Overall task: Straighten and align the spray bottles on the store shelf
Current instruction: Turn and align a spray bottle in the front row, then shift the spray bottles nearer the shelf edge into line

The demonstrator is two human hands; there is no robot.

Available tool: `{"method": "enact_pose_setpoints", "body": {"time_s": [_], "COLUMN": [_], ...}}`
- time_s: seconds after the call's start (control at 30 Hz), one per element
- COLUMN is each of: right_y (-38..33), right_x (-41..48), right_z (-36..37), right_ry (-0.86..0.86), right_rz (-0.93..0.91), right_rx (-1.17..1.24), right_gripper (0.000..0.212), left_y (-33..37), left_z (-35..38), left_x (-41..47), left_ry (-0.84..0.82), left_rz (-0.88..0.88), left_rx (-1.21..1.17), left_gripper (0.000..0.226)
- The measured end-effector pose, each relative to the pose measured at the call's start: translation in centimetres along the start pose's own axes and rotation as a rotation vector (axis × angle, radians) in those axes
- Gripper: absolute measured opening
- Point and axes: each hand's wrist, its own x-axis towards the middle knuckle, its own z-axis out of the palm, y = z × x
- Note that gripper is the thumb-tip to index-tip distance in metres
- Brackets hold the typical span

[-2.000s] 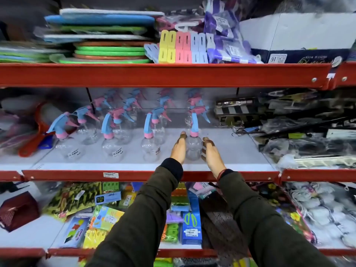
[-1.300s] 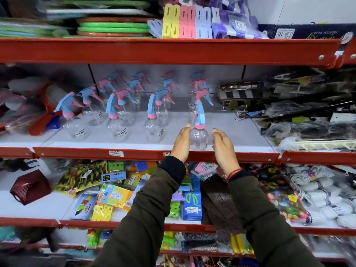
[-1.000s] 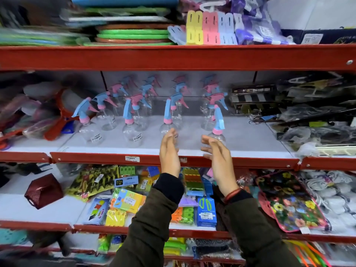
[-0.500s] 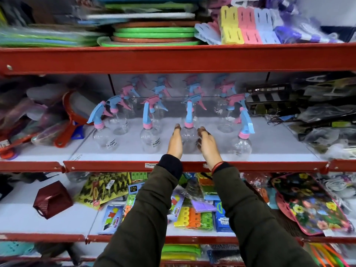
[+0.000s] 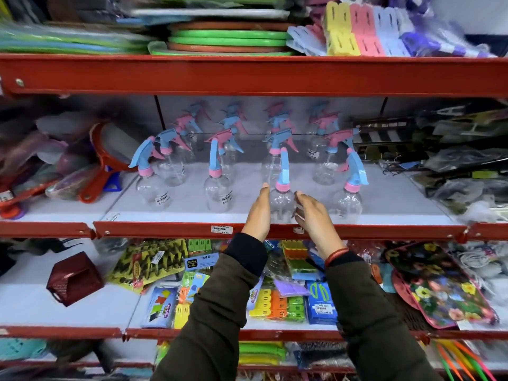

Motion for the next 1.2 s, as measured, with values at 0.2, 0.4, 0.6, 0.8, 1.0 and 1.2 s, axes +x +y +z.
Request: {"method": "enact_pose_setpoints", "body": {"time_s": [0.2,0.4,0.6,0.8,1.0,1.2], "right_y": [0.2,0.0,0.0,-0.2,0.4,-0.1], "right_x": [-1.4,-4.2,-3.1,0.0,2.9,0.5], "right_z": [0.0,2.3,9.3,14.4,16.1,16.0], "right_ry": [0.137,0.148,-0.024,-0.009,-0.013,0.003], "right_rz": [-0.134,-0.242,-0.143,-0.045,-0.008,-0.04], "right_rx": [0.048,0.107,0.066,0.038,0.049,0.021], "right_gripper": [0.022,0.036,0.04,0.054,0.044,0.043], "left_y": [-0.8,-1.1,-0.9,0.1,0.4,0.4], "left_z": [-0.6,-3.0,-7.7,-12.4,-14.1,-15.2], "left_x": [-0.5,-1.6,-1.6,1.9,4.0,1.8], "left_ry": [0.105,0.254,0.469,0.373,0.192,0.097], "left_rz": [0.033,0.131,0.191,0.121,0.01,0.011], "left_rx": [0.031,-0.044,-0.106,-0.001,0.02,-0.043], "left_gripper": [0.058,0.078,0.056,0.051,0.067,0.05]}}
